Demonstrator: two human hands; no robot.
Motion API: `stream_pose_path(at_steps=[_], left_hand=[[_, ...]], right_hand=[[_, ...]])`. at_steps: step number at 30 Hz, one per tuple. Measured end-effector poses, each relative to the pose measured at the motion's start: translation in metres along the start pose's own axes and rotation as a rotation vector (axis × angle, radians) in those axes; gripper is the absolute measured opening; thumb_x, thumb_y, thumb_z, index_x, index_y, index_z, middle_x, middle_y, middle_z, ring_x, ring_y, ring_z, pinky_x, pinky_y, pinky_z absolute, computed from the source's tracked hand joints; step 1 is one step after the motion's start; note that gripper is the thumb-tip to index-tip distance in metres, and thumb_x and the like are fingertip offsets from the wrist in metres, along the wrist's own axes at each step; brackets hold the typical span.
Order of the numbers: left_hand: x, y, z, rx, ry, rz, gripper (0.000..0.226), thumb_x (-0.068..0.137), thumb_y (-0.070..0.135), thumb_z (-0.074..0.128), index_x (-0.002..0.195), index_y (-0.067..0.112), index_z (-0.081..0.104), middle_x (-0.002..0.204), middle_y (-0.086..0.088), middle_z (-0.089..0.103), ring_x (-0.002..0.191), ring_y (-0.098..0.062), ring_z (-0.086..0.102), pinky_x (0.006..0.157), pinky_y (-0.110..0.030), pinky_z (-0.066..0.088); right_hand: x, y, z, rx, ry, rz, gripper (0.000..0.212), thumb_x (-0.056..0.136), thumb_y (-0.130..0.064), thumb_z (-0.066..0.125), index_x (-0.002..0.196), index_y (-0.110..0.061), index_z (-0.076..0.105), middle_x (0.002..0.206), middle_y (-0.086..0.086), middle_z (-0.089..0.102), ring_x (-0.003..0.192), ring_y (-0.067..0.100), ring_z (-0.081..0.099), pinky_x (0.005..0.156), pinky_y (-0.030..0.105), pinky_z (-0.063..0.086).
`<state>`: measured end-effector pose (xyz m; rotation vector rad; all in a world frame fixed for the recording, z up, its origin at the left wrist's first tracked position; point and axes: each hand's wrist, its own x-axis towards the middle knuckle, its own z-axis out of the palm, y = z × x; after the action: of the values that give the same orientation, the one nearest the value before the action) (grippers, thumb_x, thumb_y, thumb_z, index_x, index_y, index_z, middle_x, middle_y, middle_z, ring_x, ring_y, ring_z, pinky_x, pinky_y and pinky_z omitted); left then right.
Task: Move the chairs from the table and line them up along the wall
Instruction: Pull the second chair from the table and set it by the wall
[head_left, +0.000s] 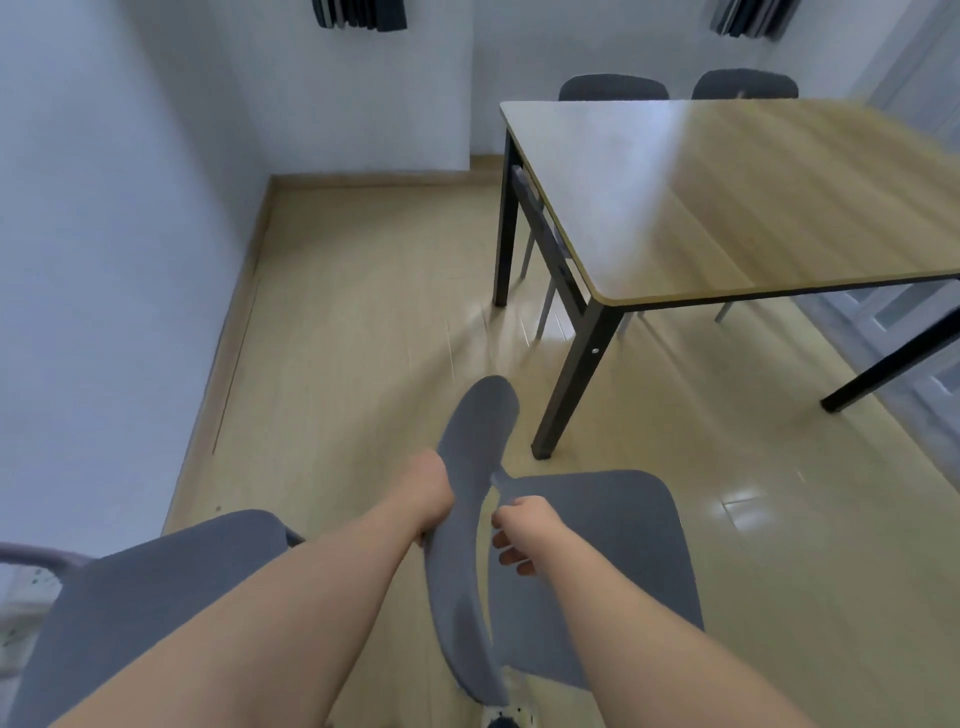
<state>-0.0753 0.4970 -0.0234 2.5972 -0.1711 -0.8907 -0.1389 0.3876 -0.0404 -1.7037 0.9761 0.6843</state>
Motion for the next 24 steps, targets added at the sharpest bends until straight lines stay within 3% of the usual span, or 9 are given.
stream_pose_path(at_steps=[5, 8, 18, 24], left_hand=[[0.024, 0.000, -0.015, 0.025, 0.116, -0.090, 0.034, 0.095, 0.012, 0.047, 0.127, 0.002, 0.050, 0.131, -0.019, 0.058, 0.119, -0.036, 0.057, 0.092, -0.036, 0.046], [0.025, 0.000, -0.014, -0.048, 0.106, -0.092, 0.037, 0.097, 0.016, 0.046, 0.132, 0.003, 0.041, 0.134, -0.020, 0.054, 0.122, -0.036, 0.053, 0.094, -0.035, 0.043], [0.078, -0.013, -0.062, -0.007, 0.125, 0.026, 0.033, 0.098, 0.019, 0.047, 0.125, 0.000, 0.047, 0.130, -0.022, 0.056, 0.119, -0.036, 0.054, 0.093, -0.035, 0.044], [0.127, -0.034, -0.116, 0.006, 0.134, 0.111, 0.028, 0.097, 0.018, 0.049, 0.117, -0.001, 0.051, 0.124, -0.022, 0.059, 0.113, -0.036, 0.057, 0.087, -0.036, 0.044]], right_hand=[[0.021, -0.012, -0.023, -0.102, -0.027, -0.049, 0.015, 0.095, -0.011, 0.038, 0.099, -0.010, 0.052, 0.093, 0.009, 0.056, 0.079, 0.024, 0.054, 0.070, 0.031, 0.043], [0.029, -0.016, -0.028, -0.148, -0.039, -0.009, 0.018, 0.096, -0.010, 0.037, 0.100, -0.009, 0.054, 0.094, 0.010, 0.056, 0.081, 0.026, 0.055, 0.072, 0.032, 0.043], [0.057, -0.068, -0.010, -0.167, -0.016, -0.012, 0.015, 0.096, -0.012, 0.037, 0.099, -0.011, 0.052, 0.092, 0.009, 0.054, 0.073, 0.023, 0.051, 0.063, 0.028, 0.042], [0.072, -0.127, 0.038, -0.155, -0.068, -0.001, 0.022, 0.097, -0.014, 0.036, 0.110, -0.010, 0.054, 0.098, 0.009, 0.056, 0.083, 0.025, 0.056, 0.075, 0.032, 0.045]])
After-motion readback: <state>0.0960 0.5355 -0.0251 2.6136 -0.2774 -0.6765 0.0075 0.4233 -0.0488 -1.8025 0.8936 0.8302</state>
